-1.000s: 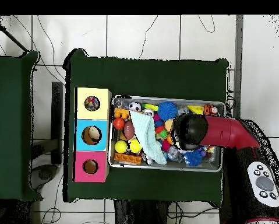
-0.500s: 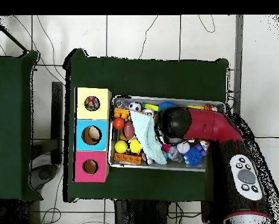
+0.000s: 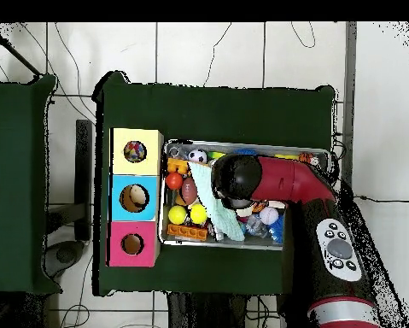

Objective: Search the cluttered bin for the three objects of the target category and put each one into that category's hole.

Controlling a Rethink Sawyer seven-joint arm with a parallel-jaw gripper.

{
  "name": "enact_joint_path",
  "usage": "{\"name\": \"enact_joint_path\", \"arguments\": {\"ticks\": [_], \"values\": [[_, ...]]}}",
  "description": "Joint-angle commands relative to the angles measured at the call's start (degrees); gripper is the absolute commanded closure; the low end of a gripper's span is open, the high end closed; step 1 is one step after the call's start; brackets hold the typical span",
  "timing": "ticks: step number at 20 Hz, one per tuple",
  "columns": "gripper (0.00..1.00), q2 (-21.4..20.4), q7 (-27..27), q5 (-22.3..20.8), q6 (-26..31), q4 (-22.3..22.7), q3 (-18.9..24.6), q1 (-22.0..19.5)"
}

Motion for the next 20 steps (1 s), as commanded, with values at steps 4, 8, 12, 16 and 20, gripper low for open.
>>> {"name": "enact_joint_path", "arguments": {"ticks": [4,8,12,16,20], "values": [[0.00,-1.95,8.08,0.41,-6.14,1.16,-0.84,-1.26],[0.00,-2.57,3.91,-0.07,0.80,-3.81,-1.11,-1.63],[0.00,-2.19,1.23,-0.88,3.52,-7.28,-1.01,-2.68],[0.00,-0.97,0.62,-2.02,3.67,-9.29,-1.49,-3.25],[0.00,0.91,1.62,-4.57,-0.10,-9.01,-3.54,-3.07]]}}
